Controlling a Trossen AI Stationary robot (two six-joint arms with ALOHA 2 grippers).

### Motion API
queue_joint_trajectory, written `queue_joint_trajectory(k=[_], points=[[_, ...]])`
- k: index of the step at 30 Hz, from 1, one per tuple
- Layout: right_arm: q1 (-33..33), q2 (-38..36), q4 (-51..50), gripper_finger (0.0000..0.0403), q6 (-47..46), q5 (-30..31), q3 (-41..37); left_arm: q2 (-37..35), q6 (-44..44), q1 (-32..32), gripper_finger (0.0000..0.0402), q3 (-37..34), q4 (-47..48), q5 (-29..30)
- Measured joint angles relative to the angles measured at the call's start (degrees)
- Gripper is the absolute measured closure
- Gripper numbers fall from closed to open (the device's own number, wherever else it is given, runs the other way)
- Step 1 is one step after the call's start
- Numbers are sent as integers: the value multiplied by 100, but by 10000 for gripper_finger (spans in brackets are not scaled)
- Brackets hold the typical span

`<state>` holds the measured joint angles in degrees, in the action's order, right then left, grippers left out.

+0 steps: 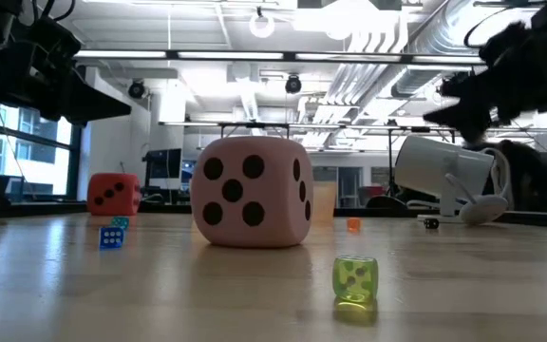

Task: Pick & Place Dice
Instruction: Put the large purple die into the orange bin

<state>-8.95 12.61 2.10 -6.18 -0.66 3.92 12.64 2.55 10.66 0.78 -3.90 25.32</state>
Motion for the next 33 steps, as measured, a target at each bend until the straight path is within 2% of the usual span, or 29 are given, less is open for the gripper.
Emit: queue_joint_trajectory(k=[6, 13, 19, 24, 28, 33], points=[[5, 425, -961, 3, 45, 356, 905, 0, 1, 1, 401, 0, -2, 0], [307, 1747, -1946, 3, -327, 1139, 2159, 0, 0, 0, 401, 0, -2, 0], [695, 2689, -1915, 3, -183, 1250, 2857, 0, 0, 2, 401, 0, -1, 0], [855, 2929, -1052, 4, 42, 981, 2946, 0, 0, 0, 401, 0, -2, 0], [1039, 2954, -698, 4, 462, 538, 2953, 0, 0, 2, 401, 0, -2, 0], [1724, 3242, -1701, 4, 109, 1161, 3293, 0, 0, 0, 401, 0, -2, 0]])
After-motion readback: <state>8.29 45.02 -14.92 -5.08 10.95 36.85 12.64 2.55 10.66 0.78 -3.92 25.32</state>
